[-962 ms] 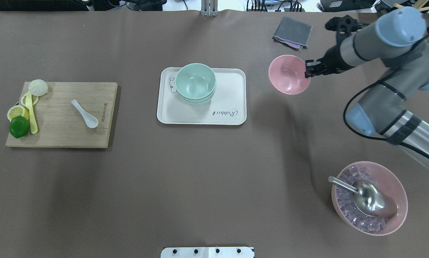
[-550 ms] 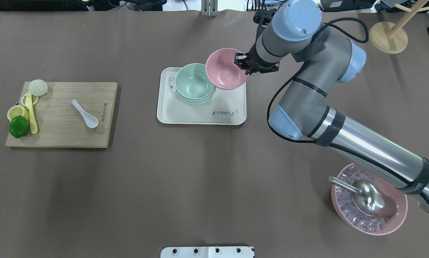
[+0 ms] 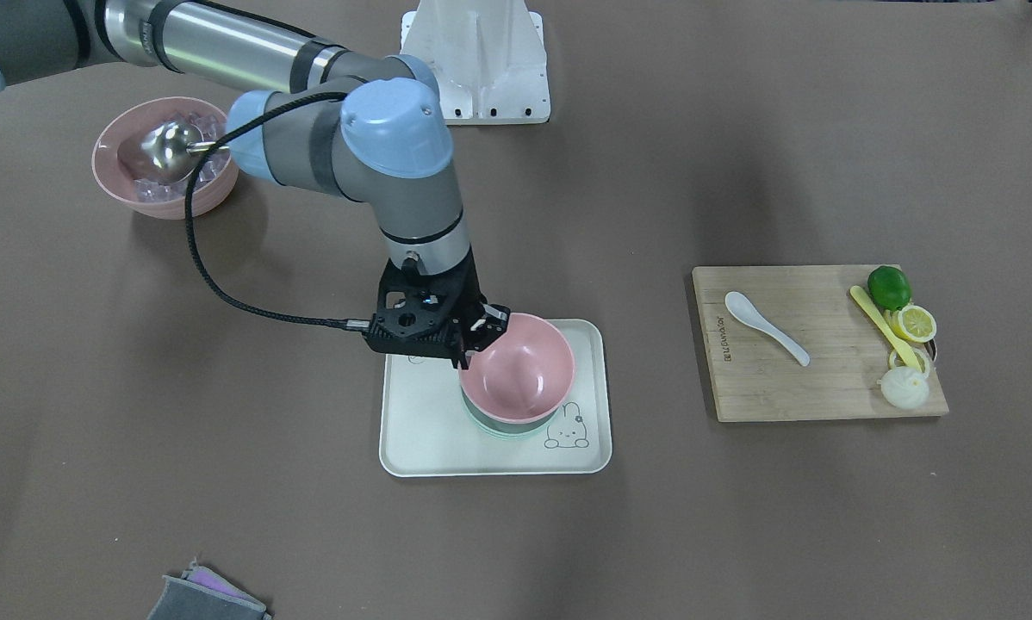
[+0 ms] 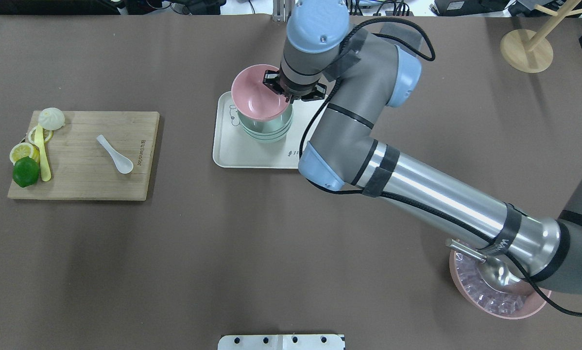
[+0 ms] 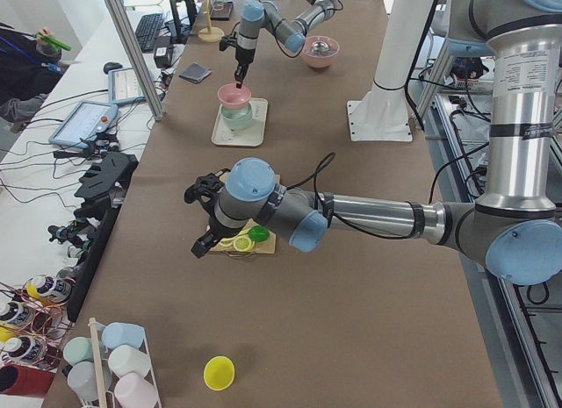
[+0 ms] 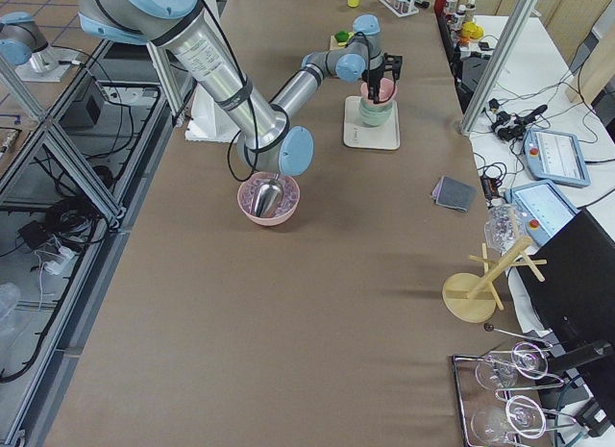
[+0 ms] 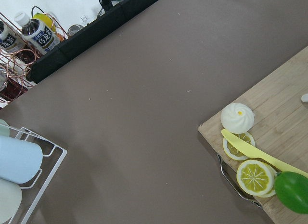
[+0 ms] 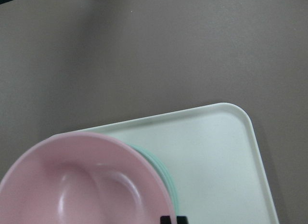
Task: Stack pink bowl on green and place spoon
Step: 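Lower the pink bowl onto the green bowls and open the right gripper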
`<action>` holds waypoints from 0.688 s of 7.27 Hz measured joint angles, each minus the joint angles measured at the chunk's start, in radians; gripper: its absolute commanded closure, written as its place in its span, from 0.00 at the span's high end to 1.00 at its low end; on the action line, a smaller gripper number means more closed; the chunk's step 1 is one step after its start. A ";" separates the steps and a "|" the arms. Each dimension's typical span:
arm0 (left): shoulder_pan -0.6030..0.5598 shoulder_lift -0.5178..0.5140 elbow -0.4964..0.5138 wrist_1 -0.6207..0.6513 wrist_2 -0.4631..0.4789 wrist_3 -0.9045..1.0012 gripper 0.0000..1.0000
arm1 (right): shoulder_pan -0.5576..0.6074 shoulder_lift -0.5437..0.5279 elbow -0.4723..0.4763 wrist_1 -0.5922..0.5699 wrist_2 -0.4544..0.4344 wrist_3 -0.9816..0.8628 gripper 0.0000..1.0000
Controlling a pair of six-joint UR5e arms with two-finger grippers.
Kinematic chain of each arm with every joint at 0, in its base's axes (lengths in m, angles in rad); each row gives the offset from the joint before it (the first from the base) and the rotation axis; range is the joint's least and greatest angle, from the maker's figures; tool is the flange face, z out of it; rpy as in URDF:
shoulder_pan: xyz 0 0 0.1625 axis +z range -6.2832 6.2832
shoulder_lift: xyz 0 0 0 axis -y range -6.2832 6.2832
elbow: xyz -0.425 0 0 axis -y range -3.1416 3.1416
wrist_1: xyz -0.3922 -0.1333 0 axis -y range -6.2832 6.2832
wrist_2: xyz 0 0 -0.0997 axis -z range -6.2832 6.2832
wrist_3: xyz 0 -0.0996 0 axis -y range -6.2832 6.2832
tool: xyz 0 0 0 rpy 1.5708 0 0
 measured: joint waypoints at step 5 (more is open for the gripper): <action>0.005 -0.001 0.003 -0.001 -0.002 -0.001 0.98 | -0.023 0.011 -0.068 0.000 -0.015 -0.007 0.00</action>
